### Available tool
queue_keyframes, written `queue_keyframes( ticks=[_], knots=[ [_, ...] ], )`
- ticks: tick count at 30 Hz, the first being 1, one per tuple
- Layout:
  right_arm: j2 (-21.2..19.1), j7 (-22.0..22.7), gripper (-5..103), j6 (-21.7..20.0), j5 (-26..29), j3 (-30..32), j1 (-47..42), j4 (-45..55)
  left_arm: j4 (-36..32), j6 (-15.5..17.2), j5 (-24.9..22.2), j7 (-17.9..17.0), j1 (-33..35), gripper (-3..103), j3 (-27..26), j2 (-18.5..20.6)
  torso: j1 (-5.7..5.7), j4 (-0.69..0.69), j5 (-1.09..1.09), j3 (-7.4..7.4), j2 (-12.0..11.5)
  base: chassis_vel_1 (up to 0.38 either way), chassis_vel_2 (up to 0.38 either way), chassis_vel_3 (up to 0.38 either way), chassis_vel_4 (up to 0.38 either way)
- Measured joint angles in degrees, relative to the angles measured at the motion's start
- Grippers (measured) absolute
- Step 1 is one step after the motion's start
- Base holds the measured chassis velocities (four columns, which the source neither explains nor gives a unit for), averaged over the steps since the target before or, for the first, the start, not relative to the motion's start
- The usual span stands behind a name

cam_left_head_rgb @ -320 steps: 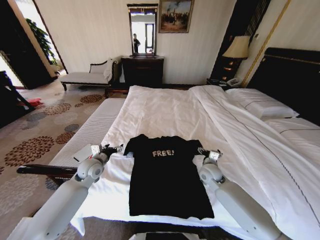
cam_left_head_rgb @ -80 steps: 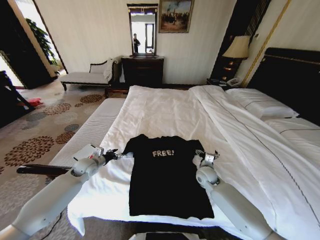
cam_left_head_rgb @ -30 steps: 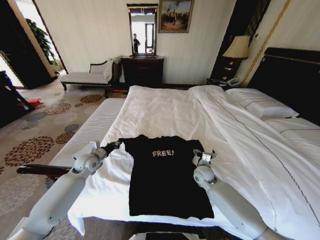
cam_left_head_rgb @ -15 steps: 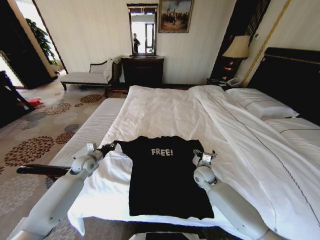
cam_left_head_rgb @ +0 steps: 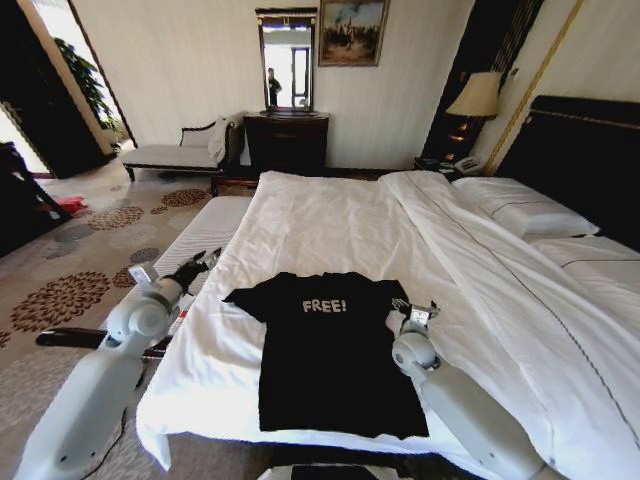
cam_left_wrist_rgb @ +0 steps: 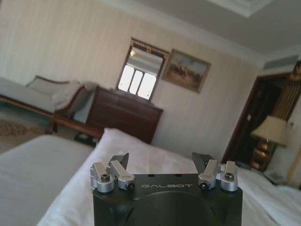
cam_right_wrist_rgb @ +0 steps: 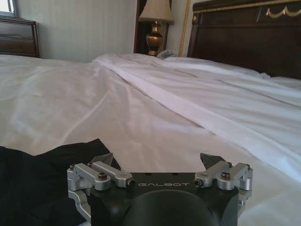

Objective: Fold the clothes on the bed.

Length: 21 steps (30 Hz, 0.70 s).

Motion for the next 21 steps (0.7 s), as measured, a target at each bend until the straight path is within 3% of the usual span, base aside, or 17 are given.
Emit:
queue_keyframes(
  ticks=[2, 4, 7, 9, 11, 15, 21],
  knots=[
    [0.13, -0.08, 100, 0.05, 0.72, 0.15, 0.29, -0.16, -1.27, -0.01, -0.24, -1.38, 0.00, 78, -0.83, -0.14, 0.00, 0.02, 0.01, 0.00, 0.00, 0.000, 0.000, 0.000, 0.000],
    [0.30, -1.22, 100, 0.10, 4.18, 1.44, 1.03, -0.37, -5.56, 0.12, 0.11, -5.05, 0.59, 88, -3.54, -0.89, 0.00, 0.13, 0.00, 0.01, 0.00, 0.000, 0.000, 0.000, 0.000],
    [-0.01, -3.12, 100, 0.32, 6.64, 2.50, 1.01, -0.31, -7.53, 0.12, 1.06, -5.87, 1.27, 98, -4.39, -1.47, 0.00, 0.10, -0.05, 0.01, 0.00, 0.000, 0.000, 0.000, 0.000],
    [-0.57, -8.35, 100, 1.49, 12.06, 3.52, 1.39, 0.04, -10.62, 0.09, 0.86, -6.41, 2.46, 99, -6.39, -2.41, 0.00, 0.07, -0.04, 0.01, 0.00, 0.000, 0.000, 0.000, 0.000],
    [-0.75, -9.90, 100, 1.76, 14.00, 3.78, 1.60, 0.25, -11.50, 0.06, 0.38, -6.53, 2.64, 100, -7.07, -2.75, 0.00, 0.08, -0.02, 0.01, 0.00, 0.000, 0.000, 0.000, 0.000],
    [-2.16, -20.10, 100, 1.88, 23.46, 4.38, 3.58, -1.24, -15.46, 0.05, -4.98, -8.33, 2.48, 100, -10.66, -5.04, 0.00, 0.07, -0.02, 0.01, 0.00, 0.000, 0.000, 0.000, 0.000],
    [-2.89, -21.97, 100, -0.27, 27.80, 2.98, 7.93, -6.99, -16.90, 0.21, -4.77, -8.61, 3.72, 100, -11.30, -6.76, 0.00, 0.08, -0.02, 0.01, 0.00, 0.000, 0.000, 0.000, 0.000]
  ],
)
